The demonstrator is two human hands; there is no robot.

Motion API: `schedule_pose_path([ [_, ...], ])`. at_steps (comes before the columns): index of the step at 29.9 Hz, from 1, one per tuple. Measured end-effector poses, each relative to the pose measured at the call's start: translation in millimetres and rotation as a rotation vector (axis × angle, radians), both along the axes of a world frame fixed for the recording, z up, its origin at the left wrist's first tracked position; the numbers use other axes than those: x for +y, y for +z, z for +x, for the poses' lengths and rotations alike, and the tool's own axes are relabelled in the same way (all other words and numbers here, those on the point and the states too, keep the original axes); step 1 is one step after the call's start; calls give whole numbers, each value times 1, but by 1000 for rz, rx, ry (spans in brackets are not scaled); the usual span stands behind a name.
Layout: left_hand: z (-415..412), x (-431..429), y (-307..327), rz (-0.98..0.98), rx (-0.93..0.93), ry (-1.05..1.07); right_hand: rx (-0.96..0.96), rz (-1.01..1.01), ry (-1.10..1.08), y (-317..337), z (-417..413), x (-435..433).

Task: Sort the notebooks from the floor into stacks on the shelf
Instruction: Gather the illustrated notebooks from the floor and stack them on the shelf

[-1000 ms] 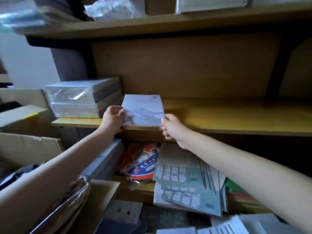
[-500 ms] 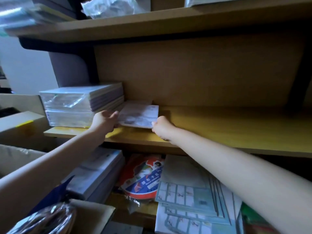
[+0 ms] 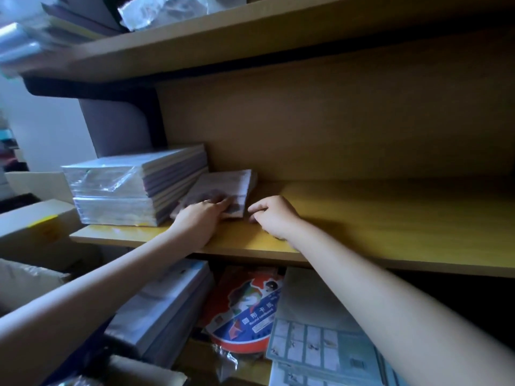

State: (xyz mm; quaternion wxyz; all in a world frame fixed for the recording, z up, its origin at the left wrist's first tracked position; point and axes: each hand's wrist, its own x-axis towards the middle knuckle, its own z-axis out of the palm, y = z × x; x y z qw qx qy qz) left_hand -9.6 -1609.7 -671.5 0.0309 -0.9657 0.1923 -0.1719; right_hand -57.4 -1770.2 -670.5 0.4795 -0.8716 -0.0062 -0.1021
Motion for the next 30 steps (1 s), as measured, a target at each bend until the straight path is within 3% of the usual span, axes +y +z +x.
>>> schedule_pose_path([
  [4,11,10,3,-56,-102,62,-13,53,-3,-1,2,-1],
  [12,34,-4,-6,-332,-96,-3,-70,102,2,-5,1,-2],
  [18,18,-4,-4,-360,-309,-133,-84,108,-7,-7,0,-1],
  [23,27,-5,-5,-396,-194,-158,-97,120,-6,-6,-2,-2],
  [30,28,-4,-7,-408,-194,-157,-119,141,-19,-6,-5,-1],
])
